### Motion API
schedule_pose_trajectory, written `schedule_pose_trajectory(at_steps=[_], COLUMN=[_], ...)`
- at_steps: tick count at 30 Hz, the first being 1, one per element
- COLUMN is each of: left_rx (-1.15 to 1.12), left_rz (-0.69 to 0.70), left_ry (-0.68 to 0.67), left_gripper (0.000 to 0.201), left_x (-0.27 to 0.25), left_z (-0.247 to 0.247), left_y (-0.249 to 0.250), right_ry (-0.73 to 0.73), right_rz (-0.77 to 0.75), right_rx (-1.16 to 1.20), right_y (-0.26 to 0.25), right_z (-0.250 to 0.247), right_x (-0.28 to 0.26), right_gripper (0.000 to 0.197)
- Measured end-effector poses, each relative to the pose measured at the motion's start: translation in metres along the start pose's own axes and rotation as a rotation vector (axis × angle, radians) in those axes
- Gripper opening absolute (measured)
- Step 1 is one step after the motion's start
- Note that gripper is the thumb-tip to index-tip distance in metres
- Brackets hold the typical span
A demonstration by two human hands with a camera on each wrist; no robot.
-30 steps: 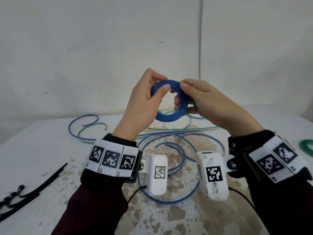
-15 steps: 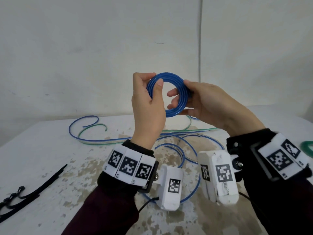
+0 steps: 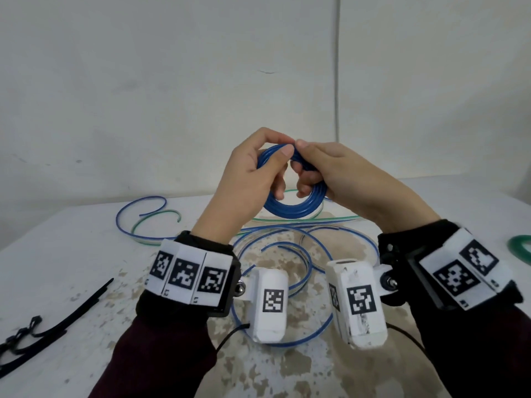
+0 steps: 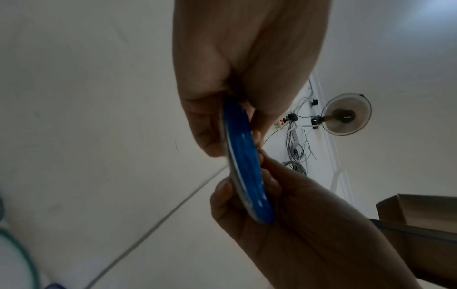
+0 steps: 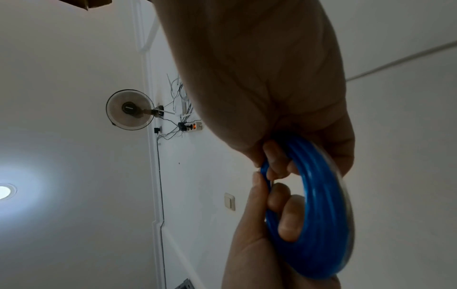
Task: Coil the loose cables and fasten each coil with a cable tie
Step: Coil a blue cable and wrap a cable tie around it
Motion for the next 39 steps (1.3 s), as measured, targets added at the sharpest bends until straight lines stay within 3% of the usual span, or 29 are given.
schedule_pose_trajectory(at_steps=[6, 14, 17, 20, 23, 27, 31, 33, 36, 39], left_rx=[0.070, 0.114, 0.123, 0.181, 0.511, 1.066, 1.315, 1.407, 1.522, 1.567], left_rz=[0.039, 0.046, 0.026, -0.113, -0.295, -0.622, -0.930, -0.985, -0.982, -0.934], left_ry=[0.063, 0.092, 0.071, 0.049, -0.110, -0.451, -0.680, -0.736, -0.800, -0.795], left_gripper=[0.010, 0.012, 0.023, 0.043, 0.040, 0.029, 0.018, 0.021, 0.012, 0.016], left_x=[0.002, -0.004, -0.016, -0.038, -0.063, -0.102, -0.142, -0.156, -0.169, -0.172], left_z=[-0.007, -0.015, -0.026, -0.054, -0.101, -0.179, -0.229, -0.239, -0.245, -0.247], left_y=[-0.005, 0.002, 0.012, 0.013, 0.005, -0.024, -0.047, -0.056, -0.069, -0.075], right_ry=[0.117, 0.047, 0.034, -0.025, -0.105, -0.225, -0.301, -0.324, -0.349, -0.357], right_rz=[-0.010, -0.026, -0.047, -0.042, -0.049, -0.048, -0.012, 0.001, -0.003, -0.016], right_rx=[-0.039, -0.038, -0.081, -0.123, -0.131, -0.170, -0.129, -0.130, -0.134, -0.152], right_y=[0.000, 0.001, -0.002, -0.002, 0.001, 0.004, 0.003, 0.002, 0.000, -0.001], right_z=[-0.004, 0.005, 0.017, 0.036, 0.061, 0.104, 0.143, 0.157, 0.175, 0.184], right_x=[0.001, 0.003, 0.000, -0.004, -0.008, -0.014, -0.020, -0.024, -0.029, -0.031], right_gripper=[0.038, 0.041, 0.040, 0.040, 0.040, 0.040, 0.039, 0.038, 0.038, 0.039])
Point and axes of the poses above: each hand's wrist, its own x-axis towards the middle knuckle, its own z-axis out of the palm, y = z × x, the point moved 5 cm from there along x, towards the middle knuckle, and after that the axes turned 14 degrees about z, right-handed, at the moved point
